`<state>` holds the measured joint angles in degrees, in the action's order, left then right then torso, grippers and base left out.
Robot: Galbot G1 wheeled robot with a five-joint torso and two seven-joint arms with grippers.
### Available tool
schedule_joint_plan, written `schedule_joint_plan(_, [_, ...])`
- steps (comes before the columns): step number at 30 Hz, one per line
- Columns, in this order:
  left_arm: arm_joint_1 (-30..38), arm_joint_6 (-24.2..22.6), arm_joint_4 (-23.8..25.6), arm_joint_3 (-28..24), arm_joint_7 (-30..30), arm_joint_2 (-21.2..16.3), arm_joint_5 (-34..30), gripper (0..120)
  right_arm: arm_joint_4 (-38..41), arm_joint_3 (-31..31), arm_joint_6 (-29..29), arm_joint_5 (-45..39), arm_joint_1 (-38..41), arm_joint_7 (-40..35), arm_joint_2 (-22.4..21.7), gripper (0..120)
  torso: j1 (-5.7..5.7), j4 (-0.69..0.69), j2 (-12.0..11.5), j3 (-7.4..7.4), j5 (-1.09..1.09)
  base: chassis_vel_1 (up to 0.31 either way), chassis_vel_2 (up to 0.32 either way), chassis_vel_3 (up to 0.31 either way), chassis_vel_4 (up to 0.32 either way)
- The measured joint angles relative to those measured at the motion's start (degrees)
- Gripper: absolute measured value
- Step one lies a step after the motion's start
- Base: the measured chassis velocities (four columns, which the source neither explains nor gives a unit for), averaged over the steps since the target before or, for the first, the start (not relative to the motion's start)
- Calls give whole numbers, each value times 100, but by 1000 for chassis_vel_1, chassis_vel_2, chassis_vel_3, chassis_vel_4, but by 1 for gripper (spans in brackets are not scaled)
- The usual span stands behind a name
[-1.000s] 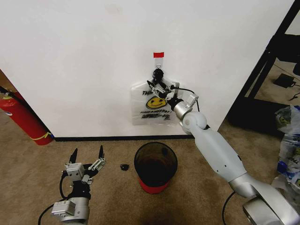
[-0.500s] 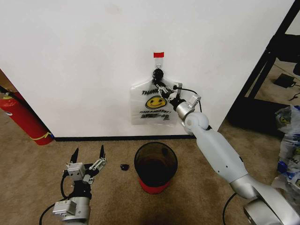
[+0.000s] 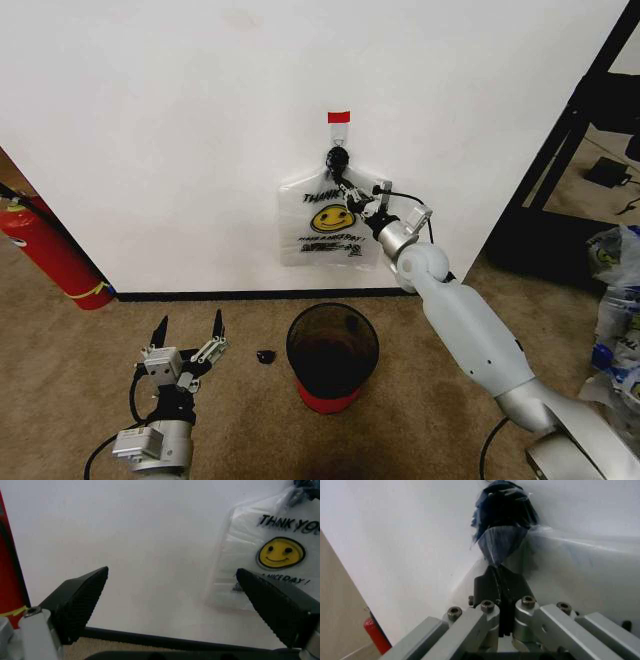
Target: Pick up the garbage bag from the wall and place it over the trash bin.
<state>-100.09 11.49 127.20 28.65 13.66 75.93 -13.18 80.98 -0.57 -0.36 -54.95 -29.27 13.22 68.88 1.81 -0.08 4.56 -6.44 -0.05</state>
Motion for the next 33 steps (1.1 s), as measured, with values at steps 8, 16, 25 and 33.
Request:
schedule_joint_plan(8, [-7,7,-15,-72,4,5,37,100,793,-137,60,144,-589,-72,-381,0,0,0,1,0,0,0,0,0,0])
schedule_joint_plan(16, [-8,15,-30,-143,1,-6,64,100,1676,-419,80,461,-1539,-53,-675,0,-1,0,1,1,0,0,0,0,0])
schedule_joint_plan(25, [6,31,-49,-176,0,-110,46,100,2516,-950,103,839,-2821,-36,-736,0,-1,0,1,1,-1,0,0,0,0])
schedule_joint_plan(33, [99,44,-146,-242,0,-227,-119,100,3225,-1441,135,1198,-3924,-32,-811,0,-1,1,1,1,-1,0,0,0,0])
